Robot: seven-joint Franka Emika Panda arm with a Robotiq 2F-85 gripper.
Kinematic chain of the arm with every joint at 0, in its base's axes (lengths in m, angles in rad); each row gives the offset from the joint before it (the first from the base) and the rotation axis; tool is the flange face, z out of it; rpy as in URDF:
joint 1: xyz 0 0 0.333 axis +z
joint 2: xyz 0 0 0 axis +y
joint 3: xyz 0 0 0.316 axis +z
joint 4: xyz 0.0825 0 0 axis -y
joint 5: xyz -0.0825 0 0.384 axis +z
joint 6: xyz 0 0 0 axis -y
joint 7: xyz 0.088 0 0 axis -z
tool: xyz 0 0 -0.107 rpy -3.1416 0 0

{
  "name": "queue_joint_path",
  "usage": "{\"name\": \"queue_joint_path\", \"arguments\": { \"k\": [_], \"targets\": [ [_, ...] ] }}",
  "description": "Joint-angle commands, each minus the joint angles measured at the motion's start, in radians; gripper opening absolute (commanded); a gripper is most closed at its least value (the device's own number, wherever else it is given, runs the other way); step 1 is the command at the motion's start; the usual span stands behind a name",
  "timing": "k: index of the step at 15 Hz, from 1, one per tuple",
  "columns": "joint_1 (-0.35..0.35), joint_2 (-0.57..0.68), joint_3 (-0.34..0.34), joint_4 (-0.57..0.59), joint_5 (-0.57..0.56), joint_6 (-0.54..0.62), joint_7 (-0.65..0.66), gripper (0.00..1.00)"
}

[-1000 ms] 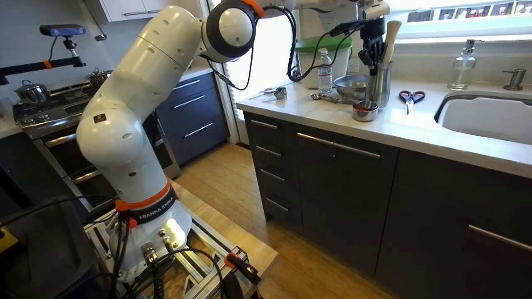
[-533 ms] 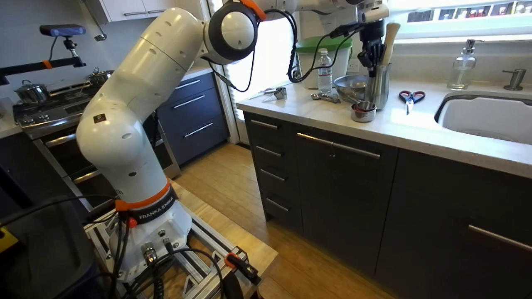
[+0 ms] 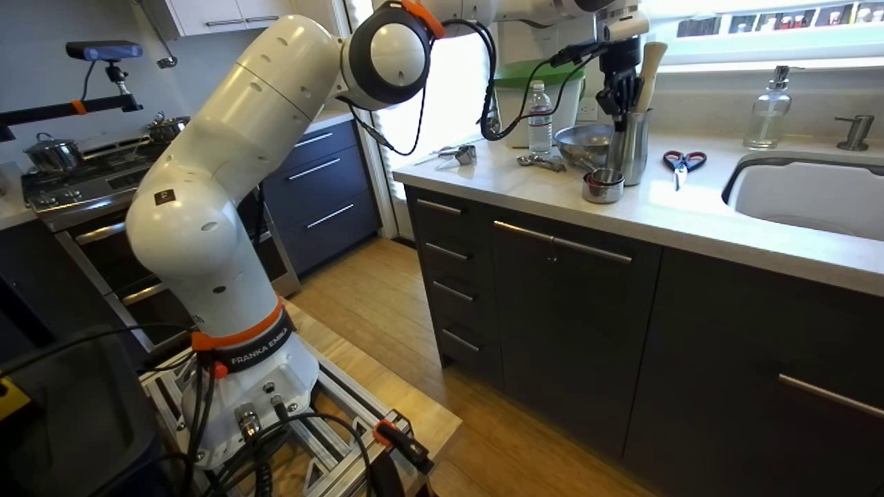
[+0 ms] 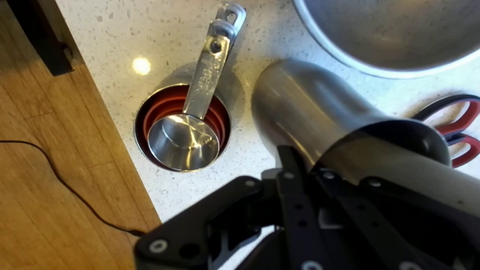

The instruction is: Pick up the silver cup and move it to the right side of the silver bowl

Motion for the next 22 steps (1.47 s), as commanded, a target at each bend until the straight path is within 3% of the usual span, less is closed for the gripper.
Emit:
{"name": "queue_joint_path", "arguments": {
  "k": [1,2,3,6,10,11,12,14,15,22],
  "targets": [
    [-0.03,0.028,0.024,0.06,0.032,-0.023,-0.018,0.01],
    [-0.033,0.028,0.027,0.06,0.033,-0.023,-0.018,0.07],
    [-0.036,0.028,0.03,0.061,0.034,-0.023,-0.018,0.28],
    [-0.044,0.027,0.039,0.067,0.039,-0.025,-0.024,0.37],
    [-0.051,0.025,0.048,0.076,0.044,-0.027,-0.032,0.26],
    [-0.052,0.022,0.052,0.076,0.046,-0.028,-0.036,0.17],
    [-0.054,0.021,0.056,0.077,0.046,-0.026,-0.039,0.19],
    [-0.057,0.014,0.064,0.081,0.05,-0.027,-0.05,0.13],
    [-0.058,0.011,0.068,0.084,0.052,-0.028,-0.054,0.16],
    [-0.073,-0.023,0.099,0.107,0.077,-0.033,-0.095,0.12]
  ]
}}
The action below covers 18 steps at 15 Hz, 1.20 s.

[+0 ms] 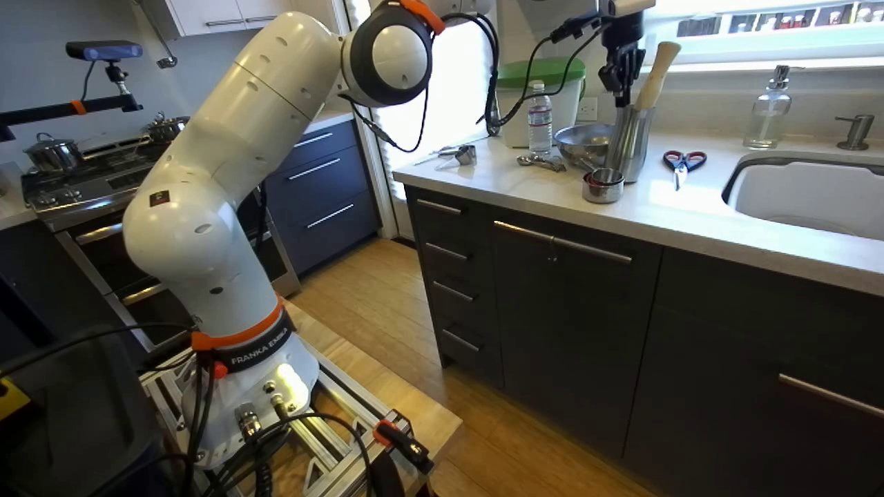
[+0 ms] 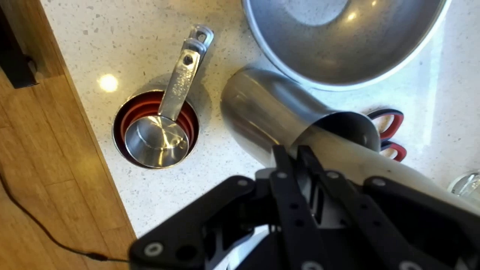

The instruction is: Pick up the silver cup and move it to the right side of the silver bowl

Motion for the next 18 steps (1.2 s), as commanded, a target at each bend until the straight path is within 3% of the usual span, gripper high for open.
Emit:
{"name": "queue_joint_path", "arguments": {
  "k": [1,11,12,13,14,18],
  "targets": [
    [-0.027,-0.016,0.032,0.026,0.041,-0.034,-0.04,0.1],
    [-0.025,-0.077,0.06,0.015,0.038,-0.128,-0.146,0.05],
    [-0.021,-0.095,0.07,0.008,0.037,-0.17,-0.189,0.09],
    [-0.013,-0.121,0.076,-0.001,0.031,-0.21,-0.237,0.32],
    [-0.003,-0.139,0.076,-0.003,0.017,-0.241,-0.281,0.32],
    [0.018,-0.229,0.088,-0.019,0.008,-0.355,-0.469,0.6]
  ]
}}
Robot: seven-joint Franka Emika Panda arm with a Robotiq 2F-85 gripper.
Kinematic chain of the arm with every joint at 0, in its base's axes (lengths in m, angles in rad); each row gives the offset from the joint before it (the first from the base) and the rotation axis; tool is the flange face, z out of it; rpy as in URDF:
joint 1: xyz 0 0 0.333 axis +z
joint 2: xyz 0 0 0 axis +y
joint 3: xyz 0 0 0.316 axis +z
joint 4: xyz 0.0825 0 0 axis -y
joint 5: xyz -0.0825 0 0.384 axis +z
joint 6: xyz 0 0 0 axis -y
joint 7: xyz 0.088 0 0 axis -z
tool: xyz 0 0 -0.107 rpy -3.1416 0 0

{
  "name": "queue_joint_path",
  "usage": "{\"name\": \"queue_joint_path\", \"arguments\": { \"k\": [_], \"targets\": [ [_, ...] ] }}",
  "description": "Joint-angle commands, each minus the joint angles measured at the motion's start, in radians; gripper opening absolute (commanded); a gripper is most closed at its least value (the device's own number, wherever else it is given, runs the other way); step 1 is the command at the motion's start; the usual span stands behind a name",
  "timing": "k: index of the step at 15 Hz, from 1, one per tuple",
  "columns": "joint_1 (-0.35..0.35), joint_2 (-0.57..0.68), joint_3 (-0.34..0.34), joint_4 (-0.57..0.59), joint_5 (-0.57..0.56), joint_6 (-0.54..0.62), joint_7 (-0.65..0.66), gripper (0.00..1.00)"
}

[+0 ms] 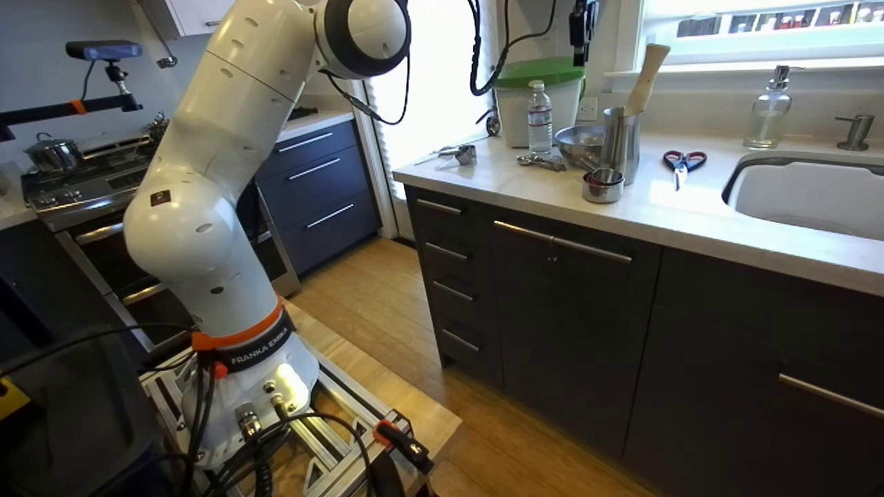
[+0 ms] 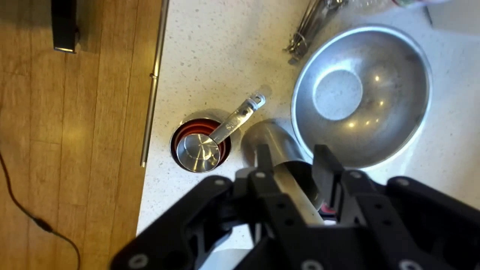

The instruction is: Pick up the silver cup and move it to the right side of the silver bowl

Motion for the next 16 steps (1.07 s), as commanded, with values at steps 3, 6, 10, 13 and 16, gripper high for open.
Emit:
{"name": "queue_joint_path", "arguments": {
  "k": [3,6,10,13,16],
  "targets": [
    [0.008,-0.132,0.027,-0.048,-0.005,-0.147,-0.276,0.83],
    [-0.005,-0.177,0.034,-0.054,0.0,-0.216,-0.441,1.0],
    [-0.034,-0.215,0.034,-0.059,0.003,-0.291,-0.682,1.0],
    [-0.025,-0.189,0.019,-0.012,0.0,-0.281,-0.666,1.0],
    [-0.021,-0.187,0.019,-0.011,0.0,-0.28,-0.663,1.0]
  ]
}}
